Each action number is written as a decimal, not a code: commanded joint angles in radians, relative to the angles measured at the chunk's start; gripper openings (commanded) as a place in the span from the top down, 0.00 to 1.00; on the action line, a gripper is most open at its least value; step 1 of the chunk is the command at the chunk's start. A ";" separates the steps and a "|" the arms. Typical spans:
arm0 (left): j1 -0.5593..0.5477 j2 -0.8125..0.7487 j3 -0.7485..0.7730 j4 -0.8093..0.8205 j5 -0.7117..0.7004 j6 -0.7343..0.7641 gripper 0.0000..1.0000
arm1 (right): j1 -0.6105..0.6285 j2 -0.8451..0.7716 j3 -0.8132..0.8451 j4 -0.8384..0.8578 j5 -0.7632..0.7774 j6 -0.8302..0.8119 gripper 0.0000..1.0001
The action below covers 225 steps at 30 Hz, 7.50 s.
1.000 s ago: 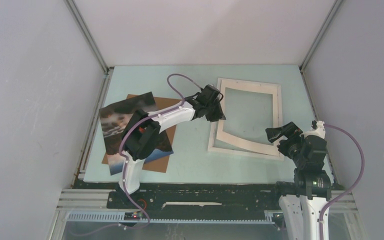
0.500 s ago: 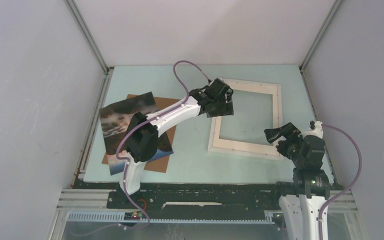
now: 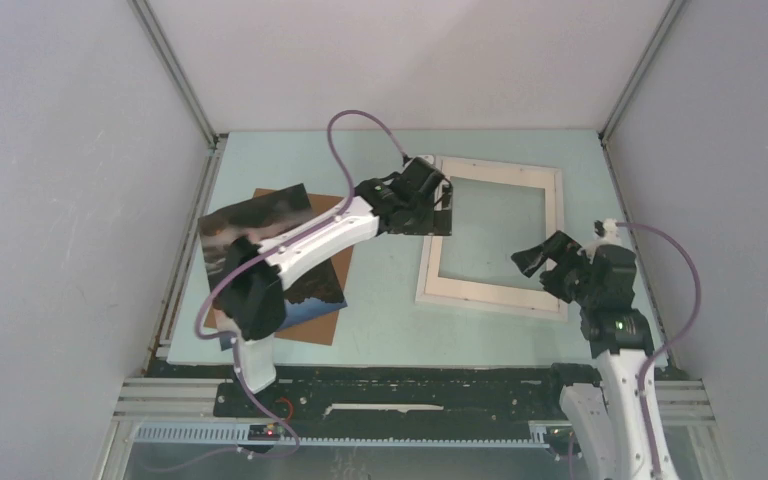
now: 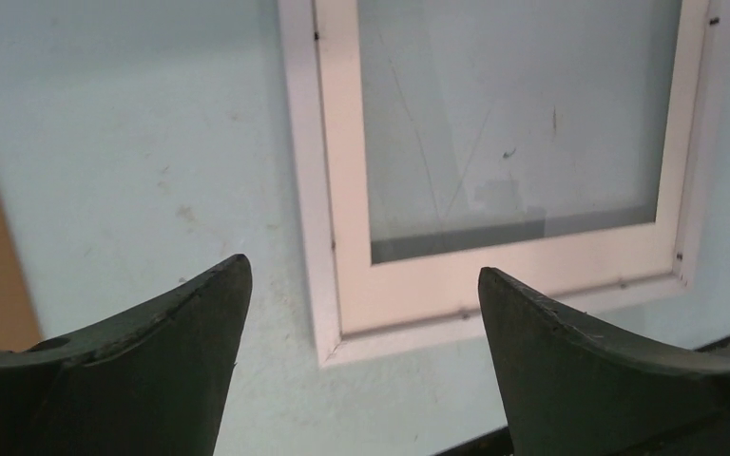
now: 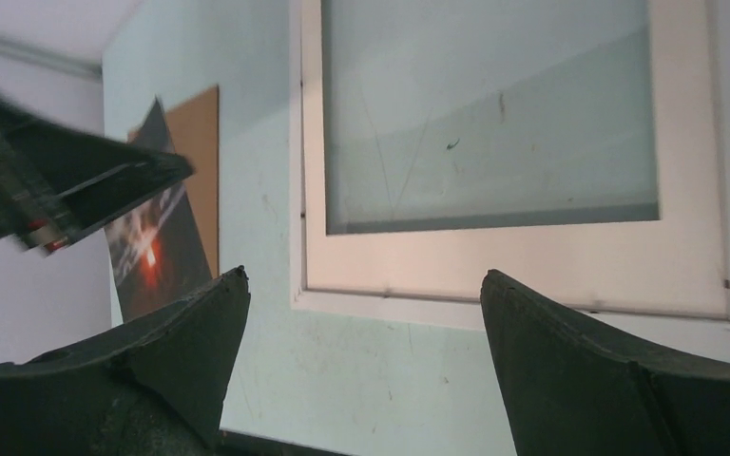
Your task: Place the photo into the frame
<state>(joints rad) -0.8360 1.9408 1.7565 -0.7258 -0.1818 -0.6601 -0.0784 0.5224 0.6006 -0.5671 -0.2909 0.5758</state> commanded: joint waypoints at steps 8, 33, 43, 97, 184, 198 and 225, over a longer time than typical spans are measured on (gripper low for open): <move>0.150 -0.289 -0.460 0.302 0.144 0.012 0.04 | 0.349 0.702 0.188 0.619 0.005 0.098 0.09; 0.230 -0.045 -0.431 0.595 0.090 0.095 0.04 | 0.400 1.617 0.910 0.644 0.079 0.207 0.25; 0.230 -0.034 -0.464 0.644 0.114 0.091 0.05 | 0.383 1.626 0.890 0.592 0.141 0.232 0.25; 0.716 -1.075 -1.068 0.058 -0.033 -0.161 0.00 | 0.683 1.524 0.759 0.818 -0.296 0.178 0.23; 0.971 -1.168 -1.398 0.389 0.275 -0.175 0.00 | 0.921 1.818 1.029 0.785 -0.265 0.447 0.73; 0.971 -1.369 -1.126 0.193 0.369 -0.059 0.00 | 0.876 1.523 1.066 0.312 -0.133 0.085 1.00; 0.744 -1.036 -0.988 0.319 0.628 -0.071 0.01 | 0.237 0.797 1.179 -0.743 0.579 -0.466 1.00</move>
<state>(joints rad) -0.0723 0.8791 0.6895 -0.4305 0.4252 -0.7586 0.0799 1.2503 1.6558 -1.1645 -0.0383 0.2020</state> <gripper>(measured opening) 0.996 0.007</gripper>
